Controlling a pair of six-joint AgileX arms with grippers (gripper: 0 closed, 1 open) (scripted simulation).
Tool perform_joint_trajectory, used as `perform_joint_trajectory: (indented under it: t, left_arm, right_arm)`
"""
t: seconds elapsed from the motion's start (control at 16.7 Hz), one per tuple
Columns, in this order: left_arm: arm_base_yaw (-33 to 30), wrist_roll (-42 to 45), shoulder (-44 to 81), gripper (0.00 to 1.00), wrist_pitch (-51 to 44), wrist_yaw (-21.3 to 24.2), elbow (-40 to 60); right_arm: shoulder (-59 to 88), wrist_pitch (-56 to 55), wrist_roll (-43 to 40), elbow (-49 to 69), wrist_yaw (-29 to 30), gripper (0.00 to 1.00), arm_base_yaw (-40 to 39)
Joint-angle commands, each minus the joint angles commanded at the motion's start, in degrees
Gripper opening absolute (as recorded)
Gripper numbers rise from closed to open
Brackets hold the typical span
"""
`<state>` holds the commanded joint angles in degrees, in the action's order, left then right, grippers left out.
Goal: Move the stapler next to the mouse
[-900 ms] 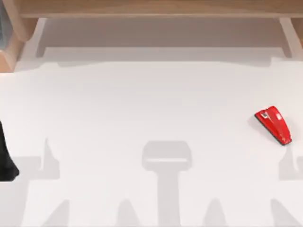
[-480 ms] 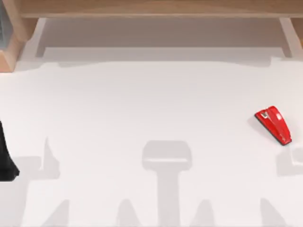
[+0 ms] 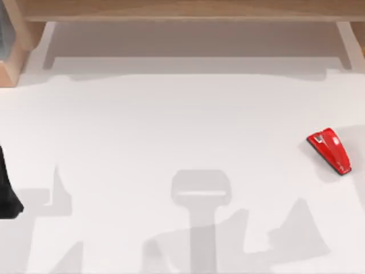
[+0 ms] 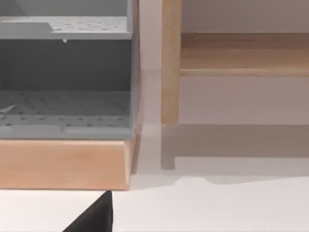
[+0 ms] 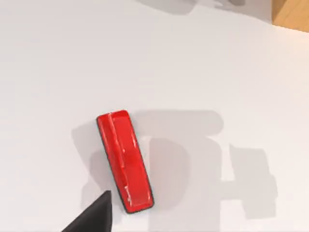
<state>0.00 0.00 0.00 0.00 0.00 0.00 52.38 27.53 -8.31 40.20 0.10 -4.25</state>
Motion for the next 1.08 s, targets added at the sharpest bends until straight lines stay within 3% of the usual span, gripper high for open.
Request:
perform_joint_trajectory:
  t: [0.6,1.08]
  left_arm:
    - [0.0,0.0,0.0,1.00,0.0,0.0,0.0]
    - [0.0,0.0,0.0,1.00,0.0,0.0,0.0]
  right_arm:
    - [52.8,27.4,-8.1,38.2,-0.1,1.00,-4.3]
    - [65.7,33.8,-10.3,49.2,-0.1,1.00,-5.5]
